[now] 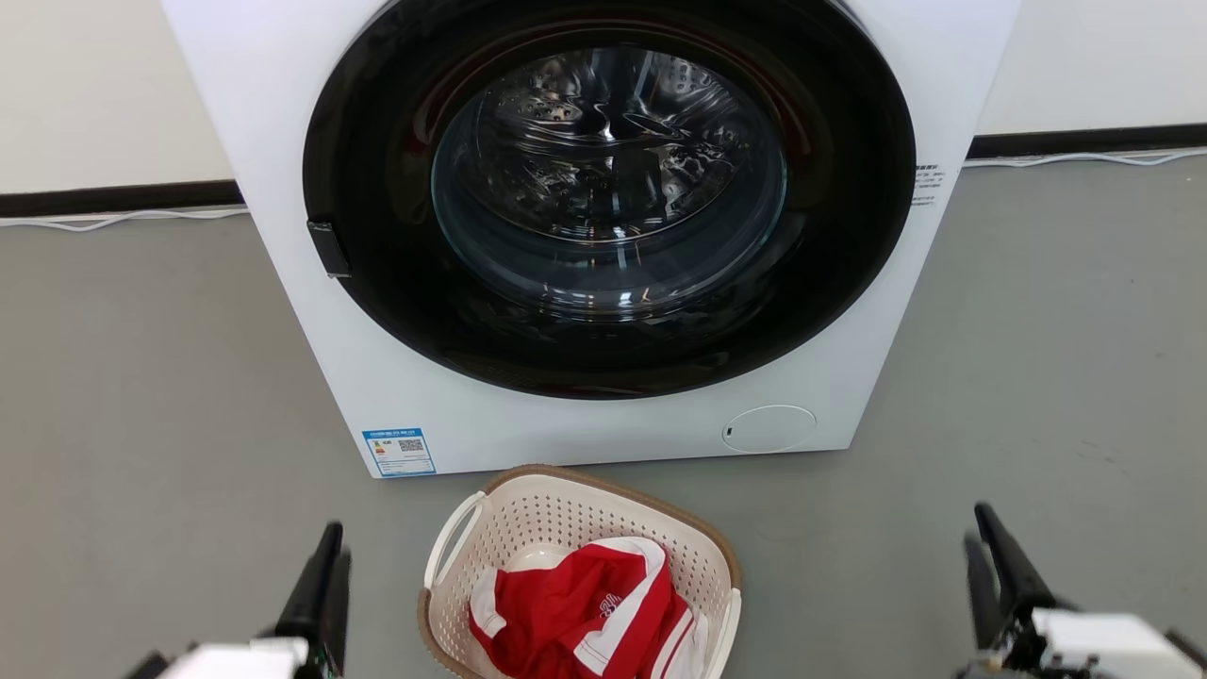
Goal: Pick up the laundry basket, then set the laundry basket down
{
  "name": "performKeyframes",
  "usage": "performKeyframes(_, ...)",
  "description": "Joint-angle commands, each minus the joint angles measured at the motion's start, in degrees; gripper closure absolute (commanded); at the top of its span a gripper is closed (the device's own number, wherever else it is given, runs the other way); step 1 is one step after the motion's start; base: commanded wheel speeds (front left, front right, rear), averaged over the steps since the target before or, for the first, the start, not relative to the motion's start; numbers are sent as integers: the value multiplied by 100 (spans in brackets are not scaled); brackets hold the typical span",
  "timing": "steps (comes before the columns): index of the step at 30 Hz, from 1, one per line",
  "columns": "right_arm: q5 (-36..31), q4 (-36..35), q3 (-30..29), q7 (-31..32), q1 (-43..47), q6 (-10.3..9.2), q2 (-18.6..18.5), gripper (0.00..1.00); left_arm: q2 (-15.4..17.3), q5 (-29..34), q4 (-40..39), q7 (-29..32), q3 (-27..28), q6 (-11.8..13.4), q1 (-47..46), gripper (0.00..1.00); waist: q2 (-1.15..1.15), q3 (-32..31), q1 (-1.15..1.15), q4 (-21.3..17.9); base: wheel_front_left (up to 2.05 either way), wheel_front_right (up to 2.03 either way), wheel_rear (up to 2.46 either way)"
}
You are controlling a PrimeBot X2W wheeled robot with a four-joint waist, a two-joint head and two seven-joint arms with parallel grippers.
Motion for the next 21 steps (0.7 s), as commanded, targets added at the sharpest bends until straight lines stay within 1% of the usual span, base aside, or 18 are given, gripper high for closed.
performKeyframes(1, -1, -3, 4, -4, -2, 0, -1, 0, 0, 3, -6, -4, -2, 0, -2, 0, 0, 0, 0, 0, 0, 0, 0)
performKeyframes(5, -24, 24, 56, -60, 59, 1, 9, 0, -5, 49, 0, -60, -32, 6, 64, 0, 0, -8, 3, 0, 0, 0, 0)
performKeyframes(8, -72, 13, 92, -110, 66, 2, 7, 0, -2, 109, -56, -110, -51, 19, 86, 0, 0, -30, 13, -3, 0, 0, 0)
performKeyframes(13, -242, -24, 133, -194, 78, 4, 4, 0, 3, 267, -181, -194, -76, 59, 127, 0, 0, -37, 1, -5, 0, 0, 0)
performKeyframes(21, -740, -141, 167, -328, 95, 7, -1, 0, 11, 662, -421, -328, -129, 156, 179, 0, 0, -55, 0, -7, 0, 0, 0)
